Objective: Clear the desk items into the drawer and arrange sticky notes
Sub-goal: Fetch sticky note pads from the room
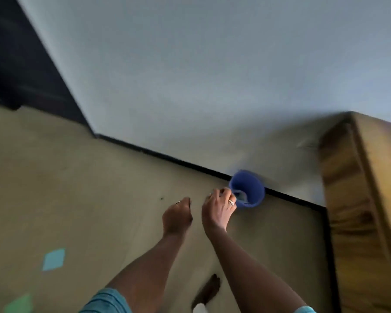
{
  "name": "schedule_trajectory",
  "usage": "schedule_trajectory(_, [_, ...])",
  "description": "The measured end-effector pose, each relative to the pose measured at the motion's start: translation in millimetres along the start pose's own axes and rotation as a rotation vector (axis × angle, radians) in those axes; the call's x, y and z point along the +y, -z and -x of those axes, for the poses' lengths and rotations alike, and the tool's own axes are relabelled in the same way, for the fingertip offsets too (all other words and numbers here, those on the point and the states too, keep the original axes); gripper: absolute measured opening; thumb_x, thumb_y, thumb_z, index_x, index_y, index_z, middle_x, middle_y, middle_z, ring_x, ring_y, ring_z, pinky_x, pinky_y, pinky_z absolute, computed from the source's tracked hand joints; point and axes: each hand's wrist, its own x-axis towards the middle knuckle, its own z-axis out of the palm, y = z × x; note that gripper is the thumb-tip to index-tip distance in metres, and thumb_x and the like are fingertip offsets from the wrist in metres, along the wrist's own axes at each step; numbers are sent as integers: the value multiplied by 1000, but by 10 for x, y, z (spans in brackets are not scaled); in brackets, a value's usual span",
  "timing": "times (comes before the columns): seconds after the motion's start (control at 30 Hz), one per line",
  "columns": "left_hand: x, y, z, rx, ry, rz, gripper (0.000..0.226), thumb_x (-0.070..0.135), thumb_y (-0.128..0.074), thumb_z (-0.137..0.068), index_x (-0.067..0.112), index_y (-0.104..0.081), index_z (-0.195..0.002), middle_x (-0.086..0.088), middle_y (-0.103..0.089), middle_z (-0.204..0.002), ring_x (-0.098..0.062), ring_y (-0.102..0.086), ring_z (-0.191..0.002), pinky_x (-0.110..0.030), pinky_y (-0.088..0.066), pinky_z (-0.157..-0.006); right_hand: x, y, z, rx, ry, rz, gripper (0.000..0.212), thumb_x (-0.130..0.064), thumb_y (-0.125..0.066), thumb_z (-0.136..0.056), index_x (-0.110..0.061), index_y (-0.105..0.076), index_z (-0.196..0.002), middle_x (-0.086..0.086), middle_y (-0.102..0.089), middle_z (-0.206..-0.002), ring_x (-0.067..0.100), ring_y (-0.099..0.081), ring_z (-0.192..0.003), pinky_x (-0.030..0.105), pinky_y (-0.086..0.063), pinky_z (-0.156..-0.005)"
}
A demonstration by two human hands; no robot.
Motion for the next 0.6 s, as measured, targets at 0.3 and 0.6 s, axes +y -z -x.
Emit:
schedule_trajectory(0.3, [-1885, 115, 740, -64, 546, 178, 33, 11, -32, -98, 18, -51, -124, -6, -64, -119, -26, -61, -110, -33, -48, -85, -1270, -1137, 1072, -210, 374, 155, 29, -13, -40, -96, -8, -53, -122, 13, -42, -127, 32, -39, -115, 38, -34, -91])
schedule_trajectory(0.6, [-3202, 29, 1291, -80, 939, 272, 32, 14, -35, -98, 18, -52, -125, -4, -64, -118, -24, -60, -107, -31, -47, -85, -1919, -2175, 1691, -450, 589, 280, 26, -15, -43, -96, -9, -56, -118, 12, -42, -128, 31, -37, -119, 37, -33, -96])
